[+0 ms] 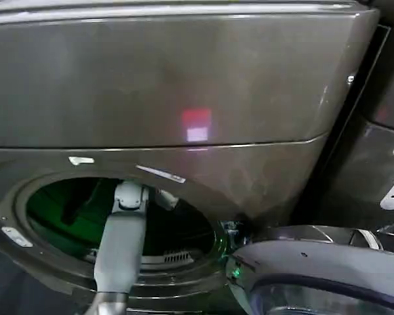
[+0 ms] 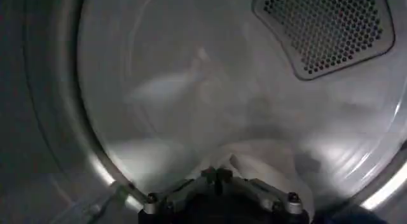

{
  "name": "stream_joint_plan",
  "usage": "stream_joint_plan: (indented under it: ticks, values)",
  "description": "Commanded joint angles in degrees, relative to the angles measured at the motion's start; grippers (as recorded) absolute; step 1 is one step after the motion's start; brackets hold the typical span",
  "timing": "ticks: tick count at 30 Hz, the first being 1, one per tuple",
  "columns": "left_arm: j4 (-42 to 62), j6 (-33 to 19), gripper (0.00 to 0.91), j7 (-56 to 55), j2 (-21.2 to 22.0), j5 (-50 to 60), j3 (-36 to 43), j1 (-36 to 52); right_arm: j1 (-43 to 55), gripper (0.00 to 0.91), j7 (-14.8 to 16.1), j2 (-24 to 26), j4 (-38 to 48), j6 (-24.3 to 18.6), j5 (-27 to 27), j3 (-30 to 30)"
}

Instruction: Grasp the clothes from the dryer.

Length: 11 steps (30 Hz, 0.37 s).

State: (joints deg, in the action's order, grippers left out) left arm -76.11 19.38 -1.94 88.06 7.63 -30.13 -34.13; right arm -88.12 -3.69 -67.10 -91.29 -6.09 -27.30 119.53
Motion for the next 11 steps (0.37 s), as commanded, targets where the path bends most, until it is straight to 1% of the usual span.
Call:
stream_joint_plan:
  ticks: [1,11]
  values:
    - [-0.9,0.1,0.0,-1.1,0.2,-1.5,-0.1,-0.8,-0.1,0.907,-0.5,0.1,-1.0,3.1,-0.1,0.5]
    - [-1.6,0.3,0.0,-0.6,-0.1,-1.2,0.0,-0.6,-0.2,0.907,-0.6,-0.1,-1.3,3.4,-0.1,0.7]
